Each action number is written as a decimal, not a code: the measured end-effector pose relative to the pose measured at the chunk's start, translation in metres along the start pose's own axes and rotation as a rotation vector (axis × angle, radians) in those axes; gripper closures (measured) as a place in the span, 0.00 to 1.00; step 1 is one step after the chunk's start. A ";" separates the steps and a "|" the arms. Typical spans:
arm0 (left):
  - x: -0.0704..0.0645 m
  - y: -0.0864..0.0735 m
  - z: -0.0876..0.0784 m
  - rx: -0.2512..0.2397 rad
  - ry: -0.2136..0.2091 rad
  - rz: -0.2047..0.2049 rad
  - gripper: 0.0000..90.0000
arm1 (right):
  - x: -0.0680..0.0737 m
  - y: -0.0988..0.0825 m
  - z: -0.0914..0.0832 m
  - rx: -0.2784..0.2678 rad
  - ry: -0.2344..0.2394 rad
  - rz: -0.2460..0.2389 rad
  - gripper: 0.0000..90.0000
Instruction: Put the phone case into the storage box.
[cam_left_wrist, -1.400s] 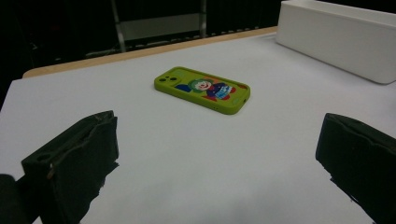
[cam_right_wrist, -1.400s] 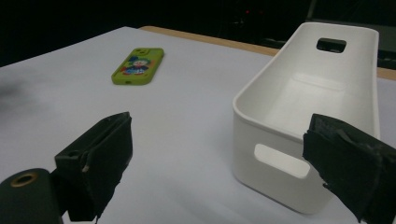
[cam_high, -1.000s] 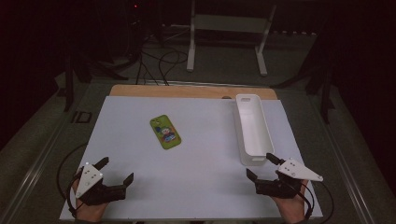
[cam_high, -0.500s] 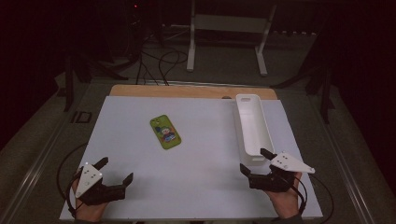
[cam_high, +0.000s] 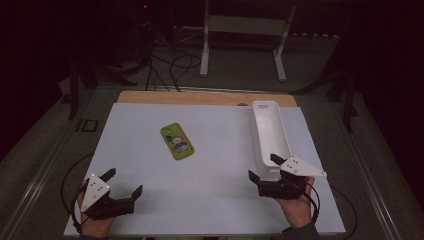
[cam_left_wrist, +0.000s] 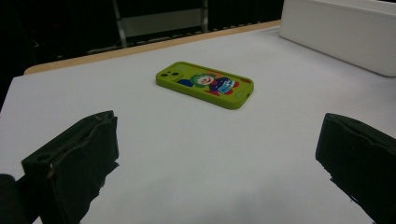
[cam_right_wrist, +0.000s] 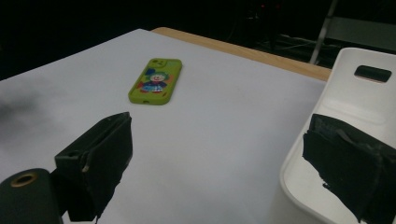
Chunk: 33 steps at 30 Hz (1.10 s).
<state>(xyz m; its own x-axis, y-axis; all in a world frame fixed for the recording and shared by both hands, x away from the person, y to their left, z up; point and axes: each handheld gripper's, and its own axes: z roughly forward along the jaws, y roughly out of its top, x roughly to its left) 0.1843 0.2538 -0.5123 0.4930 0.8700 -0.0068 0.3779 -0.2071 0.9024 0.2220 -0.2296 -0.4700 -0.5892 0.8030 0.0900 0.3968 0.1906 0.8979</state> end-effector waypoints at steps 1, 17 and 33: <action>0.000 0.000 0.000 0.000 0.000 0.000 0.00 | 0.000 0.000 0.000 0.000 0.000 0.000 0.09; 0.001 -0.001 0.001 0.003 -0.004 0.004 0.00 | 0.003 0.022 0.019 -0.005 0.018 -0.014 0.09; 0.000 -0.002 0.003 0.004 -0.001 0.008 0.00 | 0.010 0.041 0.034 -0.012 0.035 -0.029 0.09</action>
<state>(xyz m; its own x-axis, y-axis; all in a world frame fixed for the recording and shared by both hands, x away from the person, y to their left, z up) 0.1859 0.2526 -0.5152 0.4970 0.8677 0.0000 0.3768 -0.2158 0.9008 0.2564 -0.1944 -0.4467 -0.6250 0.7766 0.0786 0.3706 0.2066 0.9055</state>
